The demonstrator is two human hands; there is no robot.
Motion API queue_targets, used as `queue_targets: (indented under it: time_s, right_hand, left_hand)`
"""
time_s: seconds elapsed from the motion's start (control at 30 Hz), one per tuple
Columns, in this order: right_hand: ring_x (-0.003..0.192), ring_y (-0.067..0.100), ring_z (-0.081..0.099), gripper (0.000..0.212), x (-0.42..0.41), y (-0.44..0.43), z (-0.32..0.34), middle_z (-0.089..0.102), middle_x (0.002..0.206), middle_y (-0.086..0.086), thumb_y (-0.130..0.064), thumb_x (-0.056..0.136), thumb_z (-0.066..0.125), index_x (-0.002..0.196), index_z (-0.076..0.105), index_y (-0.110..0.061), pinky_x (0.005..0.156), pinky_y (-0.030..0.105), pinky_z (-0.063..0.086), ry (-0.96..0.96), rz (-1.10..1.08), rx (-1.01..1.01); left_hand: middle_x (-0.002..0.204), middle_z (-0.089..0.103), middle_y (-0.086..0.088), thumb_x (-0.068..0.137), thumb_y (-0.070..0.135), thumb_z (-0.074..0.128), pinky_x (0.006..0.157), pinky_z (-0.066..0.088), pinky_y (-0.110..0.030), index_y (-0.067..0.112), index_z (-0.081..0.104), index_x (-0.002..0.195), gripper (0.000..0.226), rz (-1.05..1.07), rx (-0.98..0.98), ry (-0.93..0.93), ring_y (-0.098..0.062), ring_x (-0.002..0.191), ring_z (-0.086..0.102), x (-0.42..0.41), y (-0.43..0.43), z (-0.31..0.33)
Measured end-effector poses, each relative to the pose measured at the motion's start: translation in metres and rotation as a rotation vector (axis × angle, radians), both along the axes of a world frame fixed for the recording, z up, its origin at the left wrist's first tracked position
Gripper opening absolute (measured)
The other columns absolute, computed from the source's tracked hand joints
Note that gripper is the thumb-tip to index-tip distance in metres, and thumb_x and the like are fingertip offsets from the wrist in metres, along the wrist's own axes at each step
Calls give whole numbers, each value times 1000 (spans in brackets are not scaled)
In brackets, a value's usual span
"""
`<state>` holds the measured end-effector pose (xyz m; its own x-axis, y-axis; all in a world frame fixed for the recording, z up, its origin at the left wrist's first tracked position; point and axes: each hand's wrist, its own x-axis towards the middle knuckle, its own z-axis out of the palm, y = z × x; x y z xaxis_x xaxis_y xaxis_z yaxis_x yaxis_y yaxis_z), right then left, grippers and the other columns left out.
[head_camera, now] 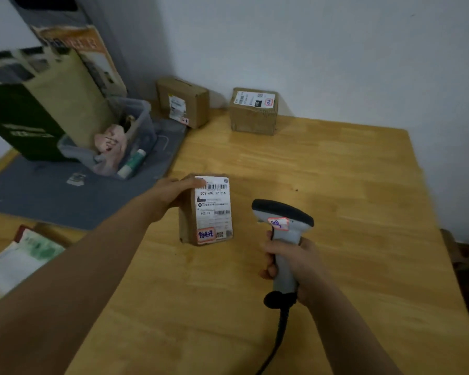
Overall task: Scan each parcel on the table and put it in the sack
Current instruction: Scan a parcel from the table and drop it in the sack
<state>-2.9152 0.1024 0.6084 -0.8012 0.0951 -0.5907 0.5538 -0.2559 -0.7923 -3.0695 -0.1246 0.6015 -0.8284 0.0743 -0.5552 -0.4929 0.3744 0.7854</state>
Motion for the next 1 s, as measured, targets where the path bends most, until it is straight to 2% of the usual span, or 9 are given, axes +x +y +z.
queue_targets:
  time_s: [0.07,0.13,0.2,0.4,0.47,0.57,0.67,0.83,1.0]
  right_hand:
    - [42,19,50,8,10,-13,8,55,53,9,1,79,68,81,61,0,52,33,51,31,57,41]
    - [41,19,48,10,18,-27,16,53,52,10,2,78,69,78,60,-1,54,35,51,72,105,54]
    - [40,20,47,11,23,-39,23,52,52,11,4,78,69,78,59,-1,52,34,50,112,152,77]
    - [37,18,46,18,37,-63,39,51,47,11,6,78,66,63,56,1,50,33,50,171,240,205]
    - [36,18,46,22,41,-67,41,52,46,9,6,79,65,61,55,-1,53,36,51,180,247,236]
    - [36,17,47,22,45,-72,45,52,46,9,5,79,65,61,55,-1,58,40,52,202,272,269]
    - [36,17,47,21,48,-75,48,52,47,9,4,80,65,61,56,-2,59,40,52,222,290,292]
    - [35,16,48,19,51,-77,50,52,43,7,3,81,65,63,56,-1,60,44,53,242,305,337]
    - [35,16,49,12,51,-80,50,53,43,5,2,81,64,70,58,1,58,43,54,273,327,393]
  left_hand:
    - [112,69,-8,66,43,81,83,47,-29,5,65,116,65,95,66,1,-25,110,60,19,-16,1]
    - [116,67,-4,47,55,85,92,42,-40,11,64,119,87,150,85,6,-23,113,57,36,-27,3]
    - [118,65,-3,40,58,84,93,40,-46,12,61,123,97,179,126,25,-23,114,55,50,-36,8]
    - [116,65,-4,42,50,88,103,43,-50,13,58,118,90,270,204,96,-25,113,56,71,-55,18]
    - [115,67,-4,45,49,88,100,45,-46,13,59,119,87,296,210,111,-25,111,58,75,-59,20]
    - [110,67,-4,67,36,83,84,48,-38,12,57,120,64,328,214,124,-19,100,60,79,-62,22]
    - [104,65,-2,74,31,79,74,46,-33,11,56,122,56,341,215,131,-14,89,58,82,-64,22]
    - [110,66,-7,74,29,80,74,47,-33,8,56,123,59,345,210,146,-16,91,59,87,-69,23]
    - [101,65,-3,76,27,79,70,45,-31,9,56,121,53,351,204,159,-13,87,57,88,-71,24]
